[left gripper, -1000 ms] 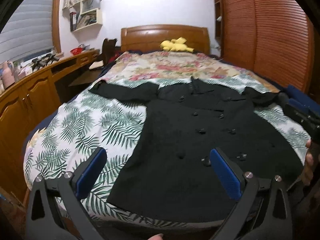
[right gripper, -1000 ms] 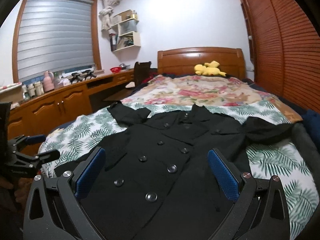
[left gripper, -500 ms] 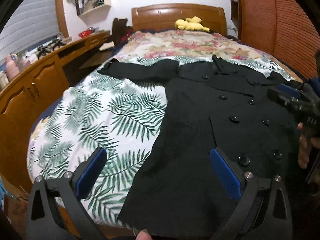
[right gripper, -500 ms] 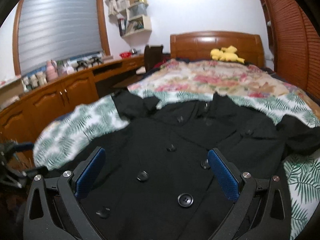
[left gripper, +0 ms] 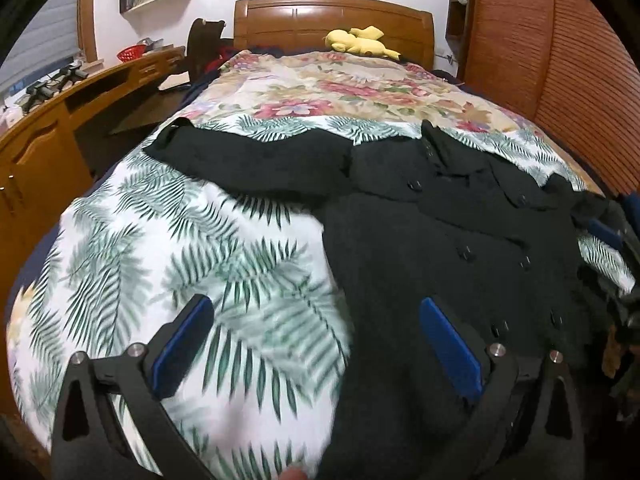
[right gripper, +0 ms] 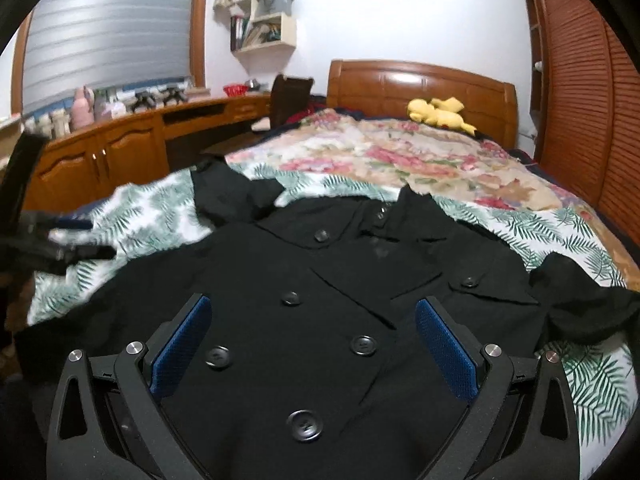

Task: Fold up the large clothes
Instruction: 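Move the left gripper to the coat sleeve cuff and close on it, then lift the held sleeve with the left gripper and lay it across the coat front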

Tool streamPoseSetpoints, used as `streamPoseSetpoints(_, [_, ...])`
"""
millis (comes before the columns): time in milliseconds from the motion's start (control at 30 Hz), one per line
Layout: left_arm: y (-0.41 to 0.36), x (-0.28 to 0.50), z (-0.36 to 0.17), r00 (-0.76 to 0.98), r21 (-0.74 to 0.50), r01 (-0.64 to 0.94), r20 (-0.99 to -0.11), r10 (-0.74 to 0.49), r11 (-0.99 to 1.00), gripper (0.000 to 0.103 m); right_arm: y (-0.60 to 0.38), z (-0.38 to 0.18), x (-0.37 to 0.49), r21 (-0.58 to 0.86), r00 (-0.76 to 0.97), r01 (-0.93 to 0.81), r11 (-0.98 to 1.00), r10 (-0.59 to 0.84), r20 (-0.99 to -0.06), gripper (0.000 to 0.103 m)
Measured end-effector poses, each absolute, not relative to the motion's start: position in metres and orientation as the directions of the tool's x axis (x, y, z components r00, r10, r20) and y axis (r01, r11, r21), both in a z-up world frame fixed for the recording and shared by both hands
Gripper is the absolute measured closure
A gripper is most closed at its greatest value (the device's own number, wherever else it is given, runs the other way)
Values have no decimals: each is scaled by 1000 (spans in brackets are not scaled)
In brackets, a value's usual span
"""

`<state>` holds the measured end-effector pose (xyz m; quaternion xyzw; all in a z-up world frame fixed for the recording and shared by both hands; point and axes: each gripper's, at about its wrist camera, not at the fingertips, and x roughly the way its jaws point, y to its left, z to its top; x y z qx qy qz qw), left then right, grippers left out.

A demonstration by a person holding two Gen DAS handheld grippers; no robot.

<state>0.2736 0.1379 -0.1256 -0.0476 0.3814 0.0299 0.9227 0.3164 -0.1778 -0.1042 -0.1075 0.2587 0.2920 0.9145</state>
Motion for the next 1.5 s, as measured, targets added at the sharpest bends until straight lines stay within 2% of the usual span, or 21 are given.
streamPoseSetpoints(167, [160, 314, -130, 714, -126, -96, -700, -19, 987, 1, -180, -116, 346, -36, 675, -580, 814, 455, -582, 0])
streamPoseSetpoints(233, [168, 331, -131, 715, -151, -100, -698, -35, 983, 6, -181, -119, 356, -36, 676, -567, 823, 440, -591, 0])
streamPoseSetpoints(400, [185, 366, -135, 722, -228, -118, -688, -74, 967, 12, -182, -126, 376, -18, 676, -525, 851, 405, -616, 0])
streamPoseSetpoints(533, [202, 394, -143, 710, -293, -162, -698, -95, 942, 24, -182, -137, 381, -20, 664, -524, 851, 394, -635, 0])
streamPoseSetpoints(700, [226, 416, -155, 708, -384, -220, -695, -124, 897, 26, -181, -147, 382, -24, 655, -517, 856, 377, -655, 0])
streamPoseSetpoints(867, [246, 433, -178, 674, -410, -305, -731, -109, 860, 26, -177, -149, 378, -61, 673, -511, 857, 355, -649, 0])
streamPoseSetpoints(1000, [260, 445, -195, 658, -455, -332, -739, -142, 826, 28, -171, -151, 375, -96, 682, -517, 851, 341, -647, 0])
streamPoseSetpoints(1067, [264, 449, -198, 666, -466, -337, -732, -143, 818, 38, -169, -152, 376, -102, 682, -519, 849, 339, -648, 0])
streamPoseSetpoints(1133, [266, 452, -198, 673, -470, -335, -726, -141, 817, 54, -169, -153, 376, -105, 681, -520, 848, 337, -649, 0])
streamPoseSetpoints(1167, [267, 454, -198, 674, -476, -332, -724, -149, 814, 56, -169, -153, 376, -105, 681, -520, 848, 337, -650, 0])
streamPoseSetpoints(1233, [266, 461, -196, 667, -488, -321, -725, -171, 812, 80, -169, -153, 377, -102, 680, -519, 849, 337, -651, 0])
streamPoseSetpoints(1300, [263, 465, -194, 658, -478, -316, -733, -173, 820, 89, -169, -154, 376, -103, 681, -516, 850, 335, -651, 0])
streamPoseSetpoints(1333, [259, 467, -191, 655, -467, -305, -736, -173, 830, 99, -170, -154, 377, -103, 682, -513, 852, 332, -652, 0])
streamPoseSetpoints(1400, [252, 470, -185, 651, -443, -289, -741, -165, 849, 103, -169, -153, 376, -104, 684, -513, 852, 332, -650, 0])
streamPoseSetpoints(1500, [232, 464, -164, 666, -397, -234, -730, -151, 888, 103, -171, -151, 373, -100, 695, -506, 857, 336, -636, 0])
